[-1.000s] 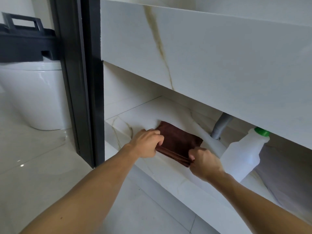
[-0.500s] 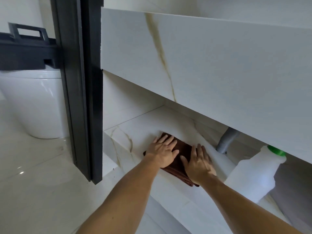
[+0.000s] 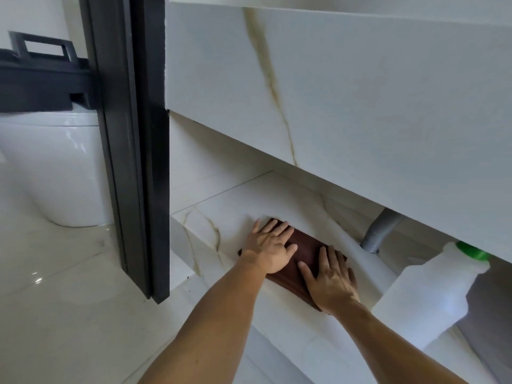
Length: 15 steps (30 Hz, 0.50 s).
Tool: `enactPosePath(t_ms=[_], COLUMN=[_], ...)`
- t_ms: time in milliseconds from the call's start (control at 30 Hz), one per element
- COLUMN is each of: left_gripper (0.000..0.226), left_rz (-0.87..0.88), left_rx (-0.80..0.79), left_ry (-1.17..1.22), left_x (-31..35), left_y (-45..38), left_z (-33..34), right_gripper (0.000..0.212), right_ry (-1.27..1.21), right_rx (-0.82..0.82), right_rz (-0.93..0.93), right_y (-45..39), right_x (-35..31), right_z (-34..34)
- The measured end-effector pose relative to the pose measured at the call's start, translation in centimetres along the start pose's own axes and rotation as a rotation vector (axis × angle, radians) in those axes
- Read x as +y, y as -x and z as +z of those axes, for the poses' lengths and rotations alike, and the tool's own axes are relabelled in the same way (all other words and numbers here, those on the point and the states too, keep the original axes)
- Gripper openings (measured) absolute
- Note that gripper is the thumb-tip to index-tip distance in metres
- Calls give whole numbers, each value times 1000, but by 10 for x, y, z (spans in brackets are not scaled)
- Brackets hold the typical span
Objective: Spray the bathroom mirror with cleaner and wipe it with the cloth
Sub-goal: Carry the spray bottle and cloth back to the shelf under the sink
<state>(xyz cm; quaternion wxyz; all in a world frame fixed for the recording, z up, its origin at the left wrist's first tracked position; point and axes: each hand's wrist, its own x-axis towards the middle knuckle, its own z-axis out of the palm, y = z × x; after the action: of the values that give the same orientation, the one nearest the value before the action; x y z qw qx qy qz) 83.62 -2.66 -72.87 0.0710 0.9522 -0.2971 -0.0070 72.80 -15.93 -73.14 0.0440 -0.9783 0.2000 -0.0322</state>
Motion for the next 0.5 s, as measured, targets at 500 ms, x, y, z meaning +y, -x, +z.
enactPosePath(t_ms=[500], left_gripper=[68], left_rz=[-79], left_rx=[10], left_ry=[-76], left_x=[-4], left_y=[-4], left_z=[5], right_gripper=[94], right_ry=[-45], right_rx=[27], right_rz=[23], right_y=[18], right_x=[4], right_z=[10])
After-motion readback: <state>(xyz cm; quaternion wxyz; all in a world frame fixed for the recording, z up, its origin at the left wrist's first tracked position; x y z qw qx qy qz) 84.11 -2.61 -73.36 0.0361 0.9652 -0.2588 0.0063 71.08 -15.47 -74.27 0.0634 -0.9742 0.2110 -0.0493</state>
